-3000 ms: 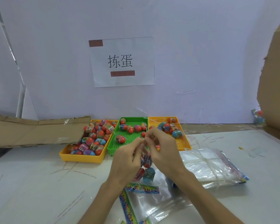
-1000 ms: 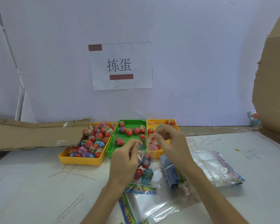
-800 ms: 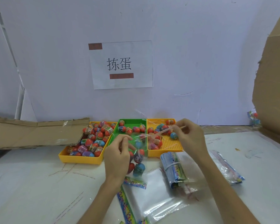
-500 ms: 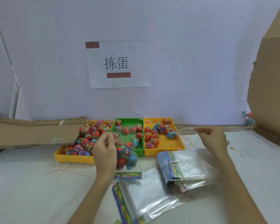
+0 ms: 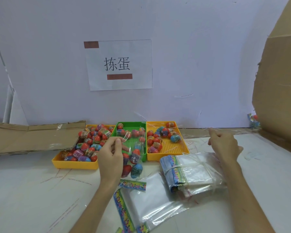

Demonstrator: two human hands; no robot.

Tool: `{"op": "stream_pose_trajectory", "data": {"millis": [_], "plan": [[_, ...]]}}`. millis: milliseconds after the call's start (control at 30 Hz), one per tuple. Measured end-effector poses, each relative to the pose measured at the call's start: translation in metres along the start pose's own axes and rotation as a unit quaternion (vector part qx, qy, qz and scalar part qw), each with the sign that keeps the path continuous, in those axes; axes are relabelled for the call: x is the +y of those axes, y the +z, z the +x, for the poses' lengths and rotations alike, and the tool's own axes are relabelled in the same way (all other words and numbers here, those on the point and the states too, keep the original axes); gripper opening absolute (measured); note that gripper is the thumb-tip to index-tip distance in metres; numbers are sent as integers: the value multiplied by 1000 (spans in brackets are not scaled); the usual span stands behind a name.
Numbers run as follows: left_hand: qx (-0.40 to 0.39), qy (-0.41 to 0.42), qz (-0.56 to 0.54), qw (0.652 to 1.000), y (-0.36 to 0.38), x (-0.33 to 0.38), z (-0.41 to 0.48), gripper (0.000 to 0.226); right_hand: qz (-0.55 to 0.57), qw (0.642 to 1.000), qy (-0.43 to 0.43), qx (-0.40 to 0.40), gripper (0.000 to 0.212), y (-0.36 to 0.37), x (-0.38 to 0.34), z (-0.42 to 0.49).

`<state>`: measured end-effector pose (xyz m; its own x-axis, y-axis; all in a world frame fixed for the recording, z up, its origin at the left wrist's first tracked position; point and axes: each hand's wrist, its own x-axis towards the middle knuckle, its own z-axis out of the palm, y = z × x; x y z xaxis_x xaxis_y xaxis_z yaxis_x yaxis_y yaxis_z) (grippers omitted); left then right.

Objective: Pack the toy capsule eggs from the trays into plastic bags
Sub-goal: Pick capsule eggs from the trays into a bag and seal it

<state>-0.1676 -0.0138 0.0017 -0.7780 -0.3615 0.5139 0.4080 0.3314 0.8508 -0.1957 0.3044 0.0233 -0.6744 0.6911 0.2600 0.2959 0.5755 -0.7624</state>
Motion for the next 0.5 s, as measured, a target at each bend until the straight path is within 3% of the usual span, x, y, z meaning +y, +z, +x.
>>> {"op": "stream_pose_trajectory", "data": {"millis": [100,167,233,267,333,433,500], "plan": [[-3,-2,-2,1000,0,0,0,27,57,998,-15,-13,44,-2,-8,-2],[-4,-4,-5,1000,0,0,0,27,90,995,-30,-27,10,-3,-11,-5],[-5,-10,-8,1000,0,0,-1,26,125,989,-64,-47,51,-1,-15,-10],[-9,-14,-13,1000,0,1,-1,26,167,982,-85,-37,55,-1,-18,-13],[-19,-22,-31,999,0,1,-1,25,260,956,-135,-33,37,-4,-31,-25],[-29,-27,-46,998,1,1,0,24,373,898,-154,-175,2,-4,-50,-47],[-36,-27,-52,998,1,0,0,23,353,870,-186,-289,15,4,-57,-65]]}}
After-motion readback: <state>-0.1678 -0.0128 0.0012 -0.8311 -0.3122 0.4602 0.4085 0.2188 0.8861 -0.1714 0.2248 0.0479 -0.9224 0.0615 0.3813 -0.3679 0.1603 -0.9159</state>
